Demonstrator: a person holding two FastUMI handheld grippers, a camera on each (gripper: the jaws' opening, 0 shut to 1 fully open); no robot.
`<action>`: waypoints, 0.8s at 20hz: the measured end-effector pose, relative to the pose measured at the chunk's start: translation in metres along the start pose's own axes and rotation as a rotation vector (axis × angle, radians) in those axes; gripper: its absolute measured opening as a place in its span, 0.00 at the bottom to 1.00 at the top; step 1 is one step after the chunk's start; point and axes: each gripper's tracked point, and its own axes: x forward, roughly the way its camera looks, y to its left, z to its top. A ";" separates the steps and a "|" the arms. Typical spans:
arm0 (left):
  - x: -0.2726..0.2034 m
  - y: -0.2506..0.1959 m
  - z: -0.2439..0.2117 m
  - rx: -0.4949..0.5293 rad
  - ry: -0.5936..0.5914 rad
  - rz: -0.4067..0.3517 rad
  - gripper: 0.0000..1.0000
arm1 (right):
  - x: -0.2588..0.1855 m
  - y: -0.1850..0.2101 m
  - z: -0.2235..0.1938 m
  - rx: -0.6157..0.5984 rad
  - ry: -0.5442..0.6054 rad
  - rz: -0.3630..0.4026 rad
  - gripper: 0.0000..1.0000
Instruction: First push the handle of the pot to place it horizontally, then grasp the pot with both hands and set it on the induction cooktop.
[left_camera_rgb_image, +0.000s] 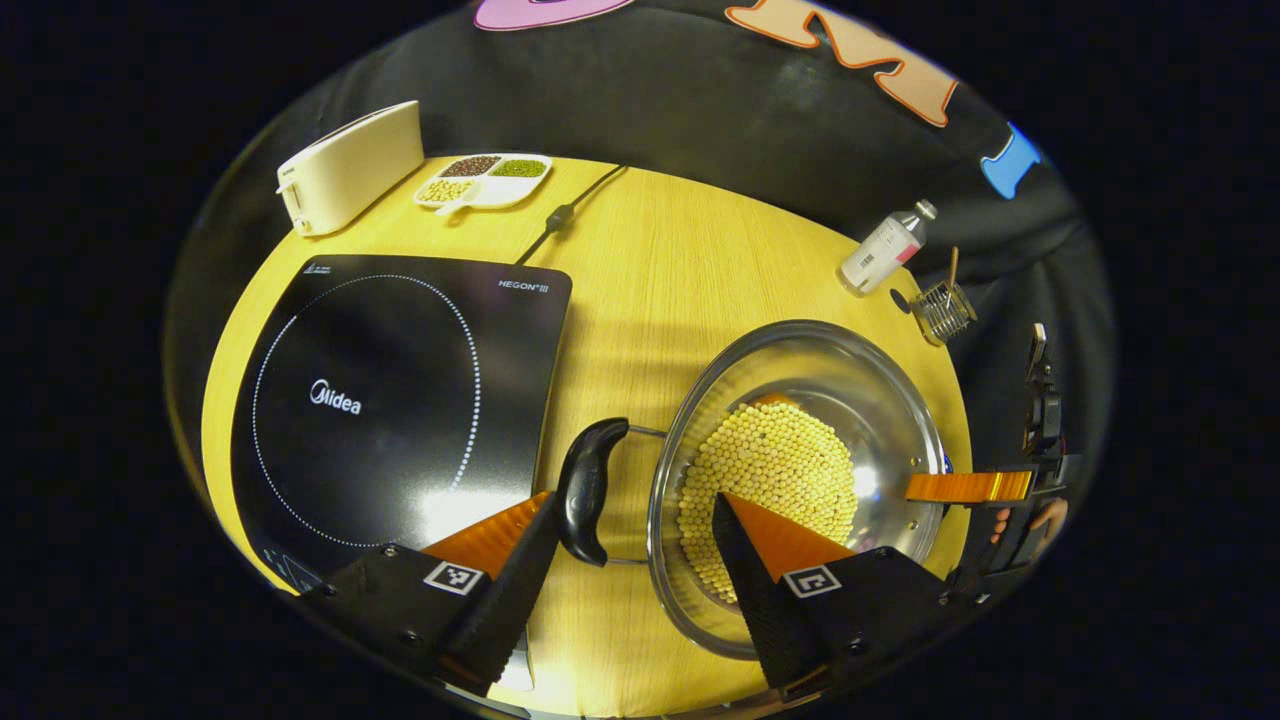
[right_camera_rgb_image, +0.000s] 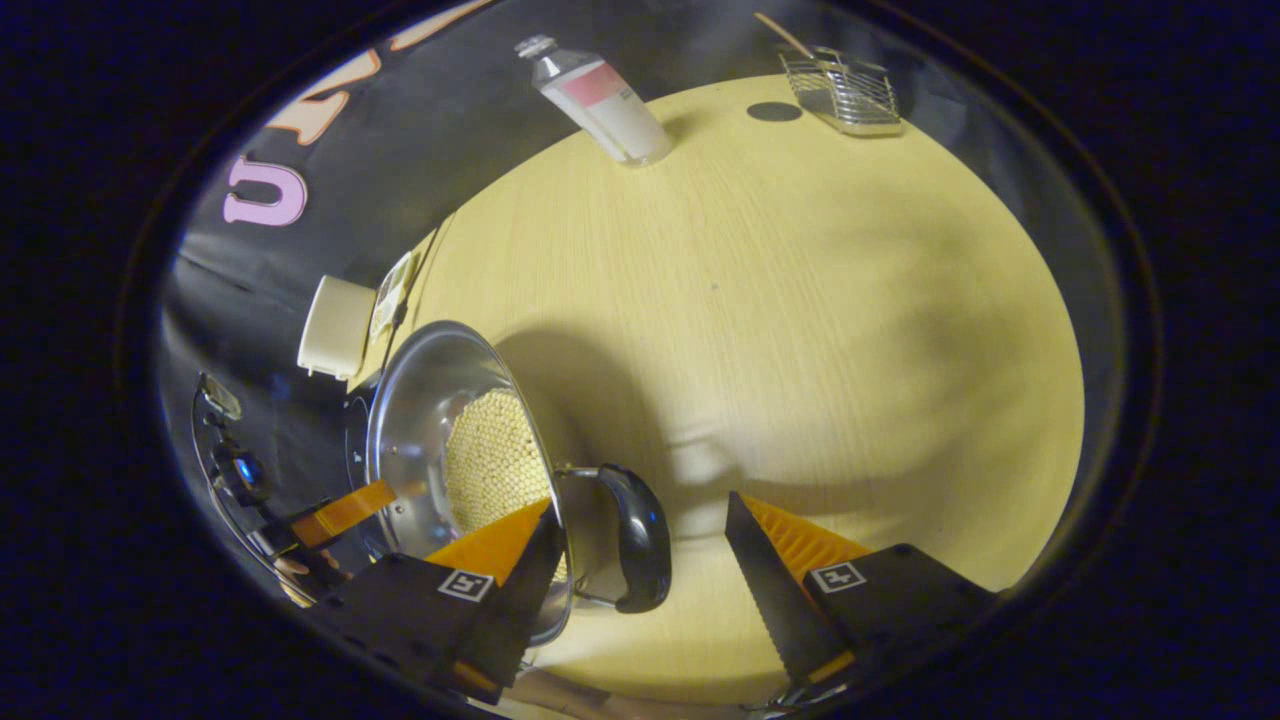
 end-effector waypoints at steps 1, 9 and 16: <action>0.003 0.001 -0.001 0.003 0.015 0.008 0.93 | 0.003 0.000 0.000 0.000 0.013 0.004 0.98; 0.017 0.011 0.003 0.033 0.084 0.048 0.75 | 0.022 0.012 0.000 0.022 0.076 0.086 0.82; 0.030 0.014 0.003 0.147 0.181 0.066 0.67 | 0.028 0.019 -0.008 0.018 0.125 0.120 0.51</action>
